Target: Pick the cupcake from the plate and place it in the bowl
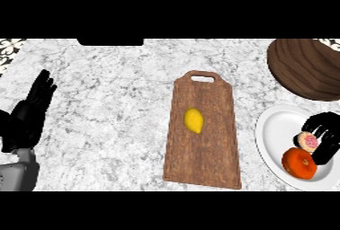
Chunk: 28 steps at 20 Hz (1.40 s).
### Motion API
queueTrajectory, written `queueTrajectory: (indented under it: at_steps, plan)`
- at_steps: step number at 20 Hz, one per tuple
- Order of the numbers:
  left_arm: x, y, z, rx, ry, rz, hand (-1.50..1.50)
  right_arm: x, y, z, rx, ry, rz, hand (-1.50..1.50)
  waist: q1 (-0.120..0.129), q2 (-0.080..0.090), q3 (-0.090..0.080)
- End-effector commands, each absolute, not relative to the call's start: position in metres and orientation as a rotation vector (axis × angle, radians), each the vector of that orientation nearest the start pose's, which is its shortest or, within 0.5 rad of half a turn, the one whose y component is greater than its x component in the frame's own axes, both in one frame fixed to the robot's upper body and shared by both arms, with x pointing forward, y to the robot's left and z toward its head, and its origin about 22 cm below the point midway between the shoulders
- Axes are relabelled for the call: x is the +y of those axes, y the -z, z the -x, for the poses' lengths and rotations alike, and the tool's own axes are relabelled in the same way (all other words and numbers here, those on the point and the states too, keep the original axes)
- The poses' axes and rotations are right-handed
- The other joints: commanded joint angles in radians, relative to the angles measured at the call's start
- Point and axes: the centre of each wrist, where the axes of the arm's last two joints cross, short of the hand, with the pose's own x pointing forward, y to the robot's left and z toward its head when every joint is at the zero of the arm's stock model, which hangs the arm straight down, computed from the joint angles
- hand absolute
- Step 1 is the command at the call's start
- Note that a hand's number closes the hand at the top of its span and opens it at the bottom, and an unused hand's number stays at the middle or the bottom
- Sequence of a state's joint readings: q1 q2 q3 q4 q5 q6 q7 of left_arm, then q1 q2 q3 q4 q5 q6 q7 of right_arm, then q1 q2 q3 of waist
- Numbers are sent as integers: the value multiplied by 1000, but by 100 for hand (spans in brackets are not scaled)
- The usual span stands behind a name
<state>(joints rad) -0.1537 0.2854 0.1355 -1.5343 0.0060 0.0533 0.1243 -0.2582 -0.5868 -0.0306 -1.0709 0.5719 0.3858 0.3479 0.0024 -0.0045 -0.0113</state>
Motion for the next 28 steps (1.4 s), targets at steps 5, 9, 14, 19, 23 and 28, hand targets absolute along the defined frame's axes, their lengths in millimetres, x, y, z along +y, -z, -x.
queueTrajectory:
  at_steps: [5, 9, 14, 19, 23, 28]
  plan:
    - [299, -52, -282, -1587, 75, -305, 0, -395, 17, -294, -696, -802, 723, 150, 6, 8, 12]
    - [310, -67, -279, -1566, 84, -335, 0, -406, -22, -305, -699, -802, 888, 150, 1, 5, 12]
    - [301, -59, -281, -1578, 87, -330, 0, -359, -34, -319, -993, -1161, 790, 150, 7, 3, 12]
    - [308, -66, -282, -1579, 79, -324, 0, -322, -62, -330, -1293, -1560, 604, 150, 16, 2, 12]
    - [320, -72, -285, -1558, 60, -342, 0, -320, -110, -328, -1525, -1502, 749, 150, -19, -3, 11]
    - [303, -53, -281, -1569, 45, -339, 0, -344, -154, -323, -1772, -1160, 876, 150, -25, -1, 11]
